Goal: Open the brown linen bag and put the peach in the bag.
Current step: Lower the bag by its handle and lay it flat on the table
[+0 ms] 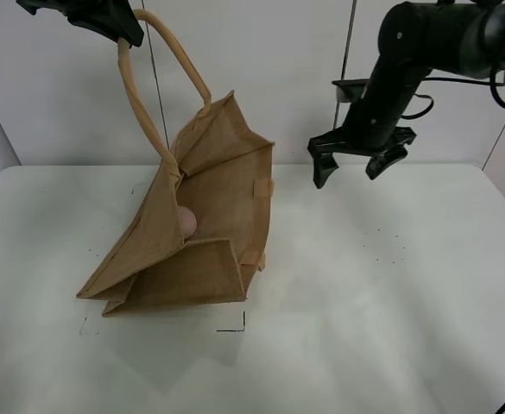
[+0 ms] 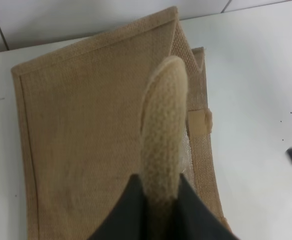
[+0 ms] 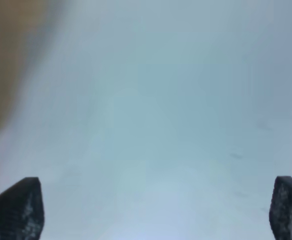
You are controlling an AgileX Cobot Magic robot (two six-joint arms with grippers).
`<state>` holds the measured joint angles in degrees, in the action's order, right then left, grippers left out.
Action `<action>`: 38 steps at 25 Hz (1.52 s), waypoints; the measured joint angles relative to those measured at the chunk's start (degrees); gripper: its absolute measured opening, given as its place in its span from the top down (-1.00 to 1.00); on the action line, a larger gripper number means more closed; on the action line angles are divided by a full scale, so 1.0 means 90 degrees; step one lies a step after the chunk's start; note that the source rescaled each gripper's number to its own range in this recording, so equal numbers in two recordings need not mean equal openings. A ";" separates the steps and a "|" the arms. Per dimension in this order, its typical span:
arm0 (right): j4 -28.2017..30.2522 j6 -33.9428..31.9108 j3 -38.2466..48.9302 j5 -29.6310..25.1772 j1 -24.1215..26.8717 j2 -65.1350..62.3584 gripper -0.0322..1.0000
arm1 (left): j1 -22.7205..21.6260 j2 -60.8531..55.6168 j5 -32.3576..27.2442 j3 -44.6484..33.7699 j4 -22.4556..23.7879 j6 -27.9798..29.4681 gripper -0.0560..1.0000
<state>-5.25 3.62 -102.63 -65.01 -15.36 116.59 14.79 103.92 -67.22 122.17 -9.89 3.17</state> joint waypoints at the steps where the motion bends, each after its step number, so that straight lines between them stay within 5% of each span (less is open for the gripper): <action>1: 0.0007 0.0000 0.0000 -0.0015 0.0227 0.0000 -1.00 | 0.0000 0.0000 0.0000 0.0000 0.0000 0.0000 0.89; 8: 0.0089 -0.0010 -0.0002 -0.0225 0.1551 0.0000 -1.00 | 0.0000 0.0000 0.0000 0.0000 0.0000 0.0000 0.89; 18: 0.0090 -0.0003 0.0431 -0.0471 0.1764 -0.0287 -1.00 | 0.0000 0.0000 0.0000 0.0000 0.0000 -0.0002 0.89; 24: 0.0090 0.0004 0.2088 -0.0471 0.1764 -0.1699 -1.00 | 0.0000 0.0000 0.0000 0.0000 0.0000 -0.0002 0.89; 38: 0.0195 0.0095 0.7040 -0.0095 0.1764 -0.7624 -1.00 | 0.0000 0.0000 0.0000 0.0000 0.0000 -0.0007 0.89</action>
<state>-3.50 4.47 -39.27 -65.86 0.52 47.97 14.79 103.92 -67.22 122.17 -9.89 3.10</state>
